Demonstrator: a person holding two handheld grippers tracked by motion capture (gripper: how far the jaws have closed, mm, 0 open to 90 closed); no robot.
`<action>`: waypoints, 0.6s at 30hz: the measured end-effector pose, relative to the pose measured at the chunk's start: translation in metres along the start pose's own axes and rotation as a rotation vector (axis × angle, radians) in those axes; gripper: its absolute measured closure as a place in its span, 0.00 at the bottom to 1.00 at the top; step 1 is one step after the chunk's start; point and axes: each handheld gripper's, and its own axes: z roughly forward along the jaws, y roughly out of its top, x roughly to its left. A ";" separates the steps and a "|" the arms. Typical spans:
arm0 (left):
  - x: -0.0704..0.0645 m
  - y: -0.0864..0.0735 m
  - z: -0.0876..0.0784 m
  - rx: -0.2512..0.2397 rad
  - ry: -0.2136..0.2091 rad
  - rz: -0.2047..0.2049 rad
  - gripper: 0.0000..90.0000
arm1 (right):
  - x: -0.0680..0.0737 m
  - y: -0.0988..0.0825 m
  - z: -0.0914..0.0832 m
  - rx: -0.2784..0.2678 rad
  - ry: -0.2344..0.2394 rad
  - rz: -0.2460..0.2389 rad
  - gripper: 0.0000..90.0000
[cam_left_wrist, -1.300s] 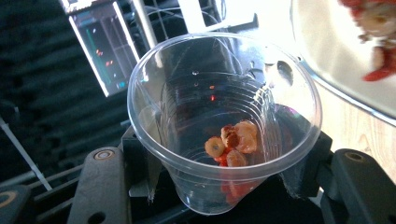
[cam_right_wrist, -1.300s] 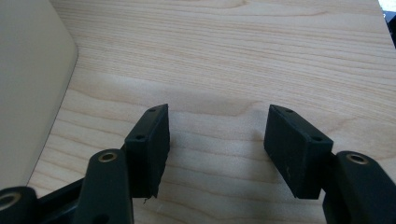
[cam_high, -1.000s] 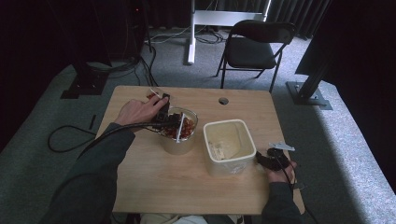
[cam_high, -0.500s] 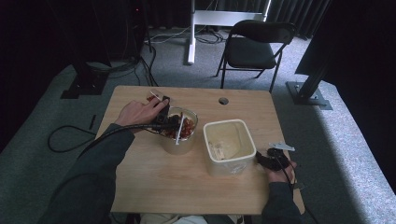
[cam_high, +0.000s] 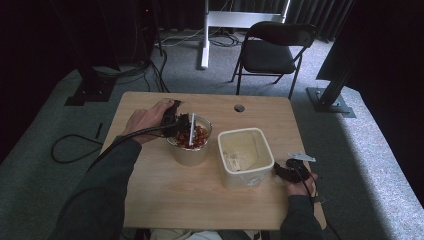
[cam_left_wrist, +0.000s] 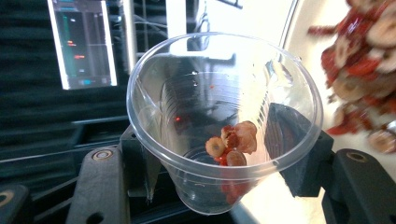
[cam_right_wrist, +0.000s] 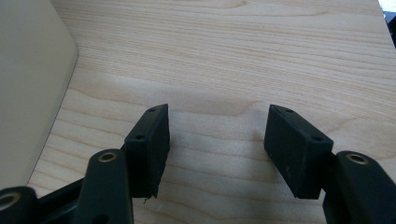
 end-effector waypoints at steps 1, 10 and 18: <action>0.003 -0.001 -0.001 -0.017 -0.016 -0.036 0.45 | 0.000 0.000 0.000 0.000 0.000 -0.001 0.44; 0.026 -0.011 -0.009 -0.181 -0.176 -0.341 0.44 | 0.000 0.000 0.000 -0.001 0.000 0.000 0.44; 0.047 -0.025 -0.010 -0.370 -0.371 -0.663 0.44 | 0.000 0.000 0.000 0.000 0.000 -0.001 0.44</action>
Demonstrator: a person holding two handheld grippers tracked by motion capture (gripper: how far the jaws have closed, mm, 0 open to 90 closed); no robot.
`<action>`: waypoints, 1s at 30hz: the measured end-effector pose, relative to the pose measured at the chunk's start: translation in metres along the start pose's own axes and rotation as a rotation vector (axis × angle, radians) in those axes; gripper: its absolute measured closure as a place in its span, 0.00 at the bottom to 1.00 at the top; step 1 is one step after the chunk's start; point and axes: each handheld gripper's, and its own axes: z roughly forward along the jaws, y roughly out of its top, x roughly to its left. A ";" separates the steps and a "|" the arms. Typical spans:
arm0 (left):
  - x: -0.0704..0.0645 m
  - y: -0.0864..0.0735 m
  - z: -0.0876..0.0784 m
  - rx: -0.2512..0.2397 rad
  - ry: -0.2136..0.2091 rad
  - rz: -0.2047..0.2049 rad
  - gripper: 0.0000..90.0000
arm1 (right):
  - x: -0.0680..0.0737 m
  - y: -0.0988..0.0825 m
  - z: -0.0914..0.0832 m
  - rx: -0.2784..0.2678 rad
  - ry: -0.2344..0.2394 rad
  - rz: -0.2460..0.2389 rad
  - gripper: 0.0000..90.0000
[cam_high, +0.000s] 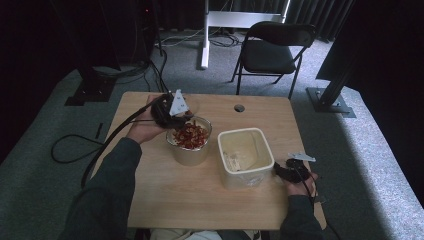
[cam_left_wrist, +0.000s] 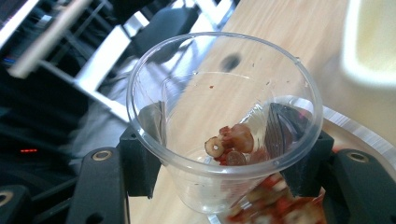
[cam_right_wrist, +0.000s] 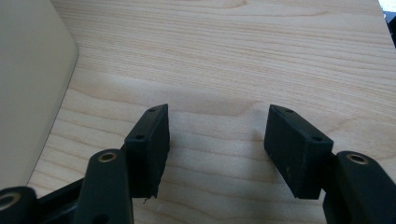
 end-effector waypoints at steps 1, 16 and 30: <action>0.003 0.000 -0.001 -0.013 -0.011 -0.025 0.44 | 0.000 0.000 0.000 0.000 0.000 0.001 0.44; 0.000 0.005 0.002 -0.070 -0.090 -0.118 0.44 | 0.000 0.000 0.001 -0.001 -0.001 0.002 0.44; -0.007 0.011 0.006 -0.094 -0.111 -0.141 0.44 | 0.000 0.000 0.001 -0.004 0.002 -0.001 0.44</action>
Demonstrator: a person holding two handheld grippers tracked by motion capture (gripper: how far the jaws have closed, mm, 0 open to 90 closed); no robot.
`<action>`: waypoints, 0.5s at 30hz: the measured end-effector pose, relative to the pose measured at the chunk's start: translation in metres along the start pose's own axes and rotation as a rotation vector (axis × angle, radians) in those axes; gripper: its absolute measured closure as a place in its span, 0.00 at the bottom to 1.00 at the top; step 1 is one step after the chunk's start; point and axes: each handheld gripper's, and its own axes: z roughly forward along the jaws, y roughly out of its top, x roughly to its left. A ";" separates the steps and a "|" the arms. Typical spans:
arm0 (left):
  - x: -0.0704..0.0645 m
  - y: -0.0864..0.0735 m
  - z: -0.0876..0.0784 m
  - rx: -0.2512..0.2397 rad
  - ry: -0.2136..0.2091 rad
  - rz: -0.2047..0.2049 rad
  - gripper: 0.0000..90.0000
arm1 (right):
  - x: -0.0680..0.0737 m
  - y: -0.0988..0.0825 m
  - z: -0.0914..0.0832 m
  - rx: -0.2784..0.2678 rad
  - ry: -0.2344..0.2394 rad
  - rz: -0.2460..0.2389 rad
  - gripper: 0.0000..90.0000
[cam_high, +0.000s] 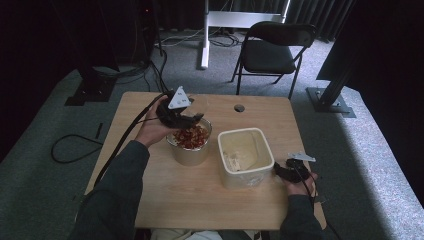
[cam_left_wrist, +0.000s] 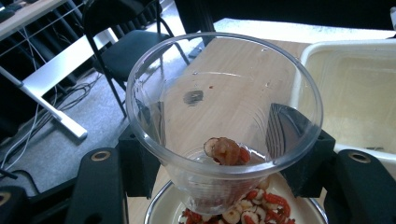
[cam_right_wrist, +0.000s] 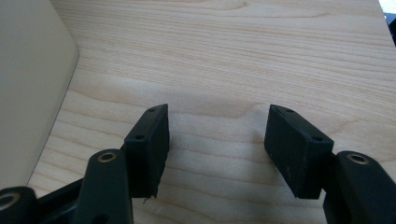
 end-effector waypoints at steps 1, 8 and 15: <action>0.000 0.000 0.000 0.005 -0.001 0.001 0.44 | 0.000 0.000 0.000 0.000 0.000 0.000 0.44; -0.009 0.003 0.007 0.008 -0.013 -0.013 0.44 | 0.000 0.000 0.000 0.000 -0.001 0.001 0.44; -0.019 0.011 0.012 -0.016 -0.056 -0.019 0.44 | 0.000 0.000 0.000 0.000 0.000 0.000 0.44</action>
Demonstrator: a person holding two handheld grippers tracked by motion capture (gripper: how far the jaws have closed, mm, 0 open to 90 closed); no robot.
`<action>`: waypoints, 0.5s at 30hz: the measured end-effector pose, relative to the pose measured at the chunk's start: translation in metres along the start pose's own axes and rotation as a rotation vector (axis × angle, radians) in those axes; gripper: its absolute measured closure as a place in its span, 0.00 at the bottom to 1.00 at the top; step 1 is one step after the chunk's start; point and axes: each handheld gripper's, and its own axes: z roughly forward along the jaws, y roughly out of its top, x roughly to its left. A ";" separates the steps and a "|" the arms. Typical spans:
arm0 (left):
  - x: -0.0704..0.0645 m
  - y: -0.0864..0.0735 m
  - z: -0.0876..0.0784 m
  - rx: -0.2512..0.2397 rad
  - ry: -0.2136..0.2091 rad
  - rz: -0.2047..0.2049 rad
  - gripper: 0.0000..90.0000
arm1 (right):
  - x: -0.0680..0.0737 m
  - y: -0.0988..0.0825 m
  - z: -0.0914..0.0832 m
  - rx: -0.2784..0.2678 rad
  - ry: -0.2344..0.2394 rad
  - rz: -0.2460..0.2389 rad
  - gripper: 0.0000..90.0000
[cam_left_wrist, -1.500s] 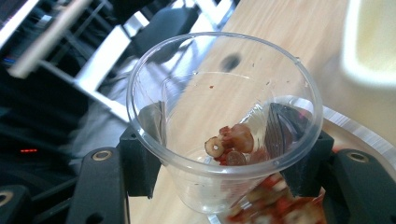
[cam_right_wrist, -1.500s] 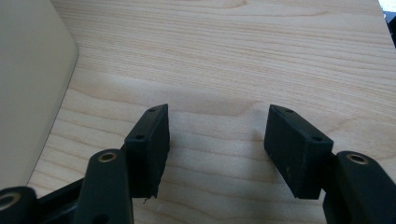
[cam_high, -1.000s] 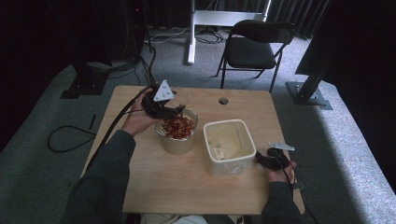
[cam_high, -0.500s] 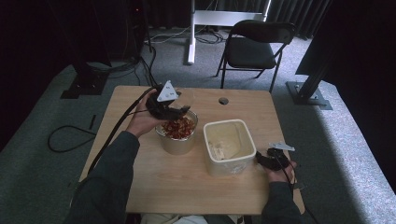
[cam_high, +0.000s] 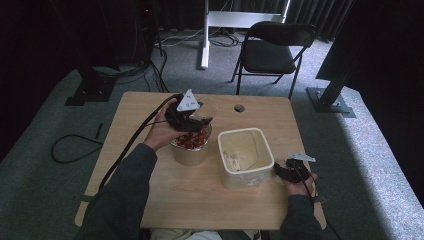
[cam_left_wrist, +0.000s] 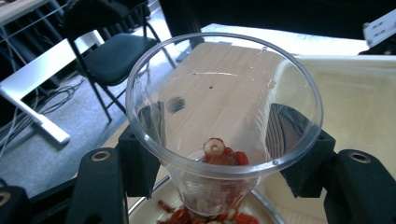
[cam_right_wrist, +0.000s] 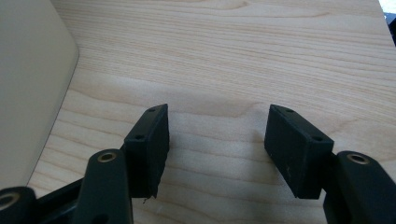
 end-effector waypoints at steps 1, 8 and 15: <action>-0.002 0.001 0.001 0.005 -0.004 -0.005 0.44 | 0.000 0.000 0.000 0.000 0.000 0.000 0.44; -0.019 0.008 0.007 -0.027 -0.075 -0.033 0.43 | 0.000 0.000 0.000 0.001 0.000 0.000 0.44; -0.037 0.017 0.020 -0.059 -0.147 -0.045 0.42 | 0.000 0.000 0.000 0.001 0.000 -0.001 0.44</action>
